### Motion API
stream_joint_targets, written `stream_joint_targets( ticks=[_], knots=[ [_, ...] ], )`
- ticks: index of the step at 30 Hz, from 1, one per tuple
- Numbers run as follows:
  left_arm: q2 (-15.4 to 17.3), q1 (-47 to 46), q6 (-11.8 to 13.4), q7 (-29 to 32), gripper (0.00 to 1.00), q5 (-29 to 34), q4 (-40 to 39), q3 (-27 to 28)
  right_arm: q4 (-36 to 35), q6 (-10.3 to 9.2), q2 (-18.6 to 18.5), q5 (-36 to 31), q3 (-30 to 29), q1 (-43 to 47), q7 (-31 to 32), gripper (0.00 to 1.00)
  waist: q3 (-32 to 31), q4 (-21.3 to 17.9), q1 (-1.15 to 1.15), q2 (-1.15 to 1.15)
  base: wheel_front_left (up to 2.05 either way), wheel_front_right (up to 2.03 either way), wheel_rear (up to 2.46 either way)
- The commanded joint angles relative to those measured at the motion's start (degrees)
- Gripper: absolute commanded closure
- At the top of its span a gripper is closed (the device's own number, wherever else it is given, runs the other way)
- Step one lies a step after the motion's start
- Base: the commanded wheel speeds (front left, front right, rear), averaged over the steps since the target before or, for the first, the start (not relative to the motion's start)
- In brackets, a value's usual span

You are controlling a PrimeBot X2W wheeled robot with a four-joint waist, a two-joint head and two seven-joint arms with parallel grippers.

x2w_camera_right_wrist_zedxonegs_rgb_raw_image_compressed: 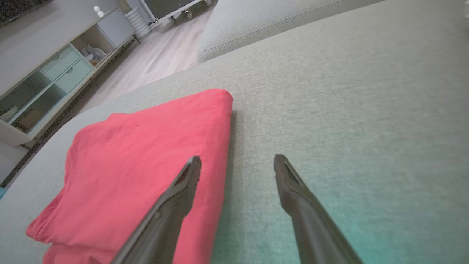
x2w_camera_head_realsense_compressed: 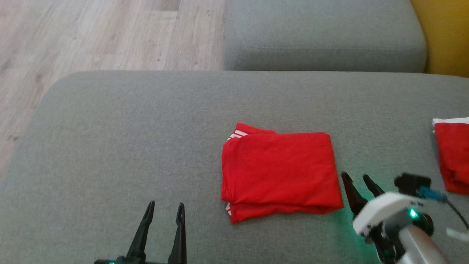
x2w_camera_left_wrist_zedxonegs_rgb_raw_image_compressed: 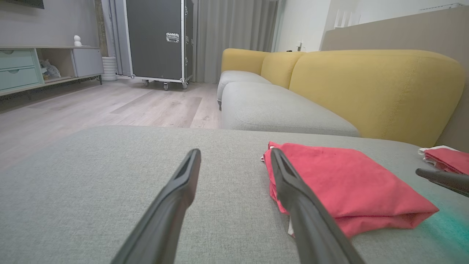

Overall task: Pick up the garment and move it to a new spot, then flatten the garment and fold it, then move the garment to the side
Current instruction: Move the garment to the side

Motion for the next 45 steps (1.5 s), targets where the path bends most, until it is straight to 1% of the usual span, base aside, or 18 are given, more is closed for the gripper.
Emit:
stream_joint_targets(
  ticks=[1,7,8,9,10,11,14,17,18,19,22,29,33,37,41,45],
  knots=[
    [-0.5,-3.3,0.5,-0.5,0.0,0.6,-1.8,1.0,-0.1,-0.04,-0.6,1.5,1.6,-3.9,1.0,0.0,0.6,0.5,-0.01,0.0,0.0,0.0,0.0],
    [-0.5,-4.3,0.9,-0.5,0.0,0.9,-0.8,0.1,6.3,-0.04,0.4,6.1,4.8,-9.0,6.0,0.0,1.6,1.6,-0.01,0.0,0.0,0.0,0.0],
    [-0.5,-4.3,1.1,-0.5,0.0,0.8,-0.8,0.0,7.4,-0.04,0.4,6.4,5.3,-9.6,6.2,0.18,1.8,1.7,-0.01,0.0,0.0,0.0,0.0],
    [-0.5,-4.4,1.2,-0.5,0.0,0.8,-0.8,-0.1,8.3,-0.04,0.4,6.5,5.9,-10.1,6.2,0.54,2.0,1.8,-0.01,0.0,0.0,0.0,0.0],
    [-0.5,-4.5,1.2,-0.5,0.0,0.7,-0.8,-0.2,8.9,-0.04,0.6,6.9,6.4,-10.6,6.1,0.85,2.4,1.8,-0.01,0.0,0.0,0.0,0.0],
    [-0.5,-4.7,1.3,-0.5,0.0,0.6,-0.8,-0.3,9.5,-0.04,0.7,7.7,6.7,-11.0,6.2,1.0,2.7,1.9,-0.01,0.0,0.0,0.0,0.0],
    [-0.5,-5.2,1.8,-0.5,0.0,0.2,-0.9,-0.6,10.1,-0.04,0.2,8.9,7.9,-12.4,5.0,1.0,3.8,1.4,-0.01,0.0,0.0,0.0,0.0],
    [-0.5,-5.6,2.3,-0.5,0.0,-0.1,-1.1,-0.6,9.9,-0.04,-1.5,9.5,8.7,-13.8,3.2,1.0,5.1,0.1,-0.01,0.0,0.0,0.0,0.0],
    [-0.5,-5.6,2.3,-0.5,0.0,-0.1,-1.1,-0.6,9.9,-0.04,-1.5,9.5,8.7,-13.8,3.2,1.0,5.1,0.1,-0.01,0.0,0.0,0.0,0.0],
    [-0.5,-5.8,2.4,-0.5,0.0,-0.2,-1.3,-0.5,9.6,-0.04,-2.5,9.5,9.1,-14.3,2.8,1.0,5.6,-0.4,-0.01,0.0,0.0,0.0,0.0],
    [-0.5,-6.8,2.5,-0.5,0.0,-0.4,-2.3,-0.7,8.4,-0.04,-6.6,8.6,10.2,-16.0,1.7,1.0,7.6,-2.4,-0.01,0.0,0.0,0.0,0.0],
    [-0.5,-10.0,2.4,-0.5,0.0,-1.5,-3.5,-1.0,3.3,-0.04,-18.1,7.2,10.1,-18.3,1.2,1.0,12.6,-7.1,-0.01,0.0,0.0,0.0,0.0],
    [-0.5,-11.9,2.0,-0.5,0.0,-1.2,-3.1,-1.2,0.4,-0.04,-23.9,6.7,7.6,-19.3,1.5,1.0,15.1,-9.7,-0.01,0.0,0.0,0.0,0.0],
    [-0.5,-13.9,1.6,-0.5,0.0,-0.9,-2.6,-1.4,-1.5,-0.04,-28.2,6.2,3.5,-20.2,1.7,1.0,17.2,-11.6,-0.01,0.0,0.0,0.0,0.0],
    [-0.5,-15.5,1.3,-0.5,0.0,-0.5,-2.3,-1.5,-2.5,-0.04,-31.4,5.6,-0.9,-21.1,1.9,1.0,19.1,-13.1,-0.01,0.0,0.0,0.0,0.0],
    [-0.5,-16.9,1.1,-0.5,0.0,-0.2,-2.0,-1.6,-2.4,-0.04,-33.8,3.7,-6.1,-21.2,3.2,0.99,20.5,-13.6,-0.01,0.0,0.0,0.0,0.0]
  ],
)
